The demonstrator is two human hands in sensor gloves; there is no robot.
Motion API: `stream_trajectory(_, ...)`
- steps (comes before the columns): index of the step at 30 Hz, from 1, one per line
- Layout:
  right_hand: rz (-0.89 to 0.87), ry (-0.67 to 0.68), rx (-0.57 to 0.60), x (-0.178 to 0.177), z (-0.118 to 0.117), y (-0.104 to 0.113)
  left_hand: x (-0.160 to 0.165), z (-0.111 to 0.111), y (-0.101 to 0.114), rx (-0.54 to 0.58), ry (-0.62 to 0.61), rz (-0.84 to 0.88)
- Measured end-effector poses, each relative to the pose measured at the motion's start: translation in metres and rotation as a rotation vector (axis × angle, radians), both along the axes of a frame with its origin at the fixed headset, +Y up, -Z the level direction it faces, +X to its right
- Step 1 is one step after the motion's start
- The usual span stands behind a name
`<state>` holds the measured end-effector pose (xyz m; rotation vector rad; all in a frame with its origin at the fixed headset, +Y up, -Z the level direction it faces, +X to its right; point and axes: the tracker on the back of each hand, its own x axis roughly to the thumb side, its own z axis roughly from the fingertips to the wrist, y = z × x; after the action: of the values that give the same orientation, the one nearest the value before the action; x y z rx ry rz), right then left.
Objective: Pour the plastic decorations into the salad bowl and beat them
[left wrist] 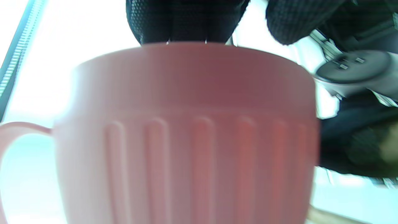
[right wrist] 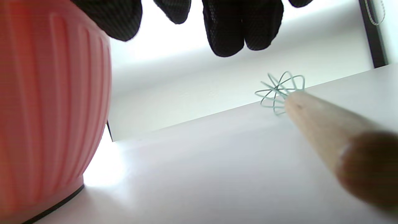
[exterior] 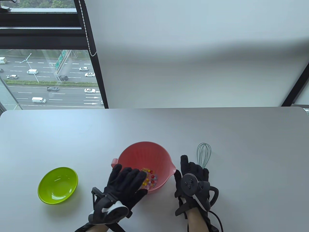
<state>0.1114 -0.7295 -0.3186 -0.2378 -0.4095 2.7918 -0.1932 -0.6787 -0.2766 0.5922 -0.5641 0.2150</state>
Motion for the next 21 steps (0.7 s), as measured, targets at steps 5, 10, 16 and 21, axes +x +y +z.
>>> stream_trajectory(5, -0.035, -0.136, -0.079, 0.019, 0.000, 0.000, -0.048, -0.029, -0.012, -0.151, 0.179, 0.242)
stream_trajectory(10, -0.001, -0.217, -0.215, 0.026, -0.004, -0.007, -0.065, -0.056, -0.044, -0.489, 0.138, 0.440)
stream_trajectory(16, 0.042, -0.242, -0.421, 0.025, -0.010, -0.019, -0.071, -0.067, -0.055, -0.602, 0.089, 0.566)
stream_trajectory(21, 0.067, -0.233, -0.525, 0.024, -0.013, -0.026, -0.074, -0.069, -0.056, -0.598, 0.126, 0.553)
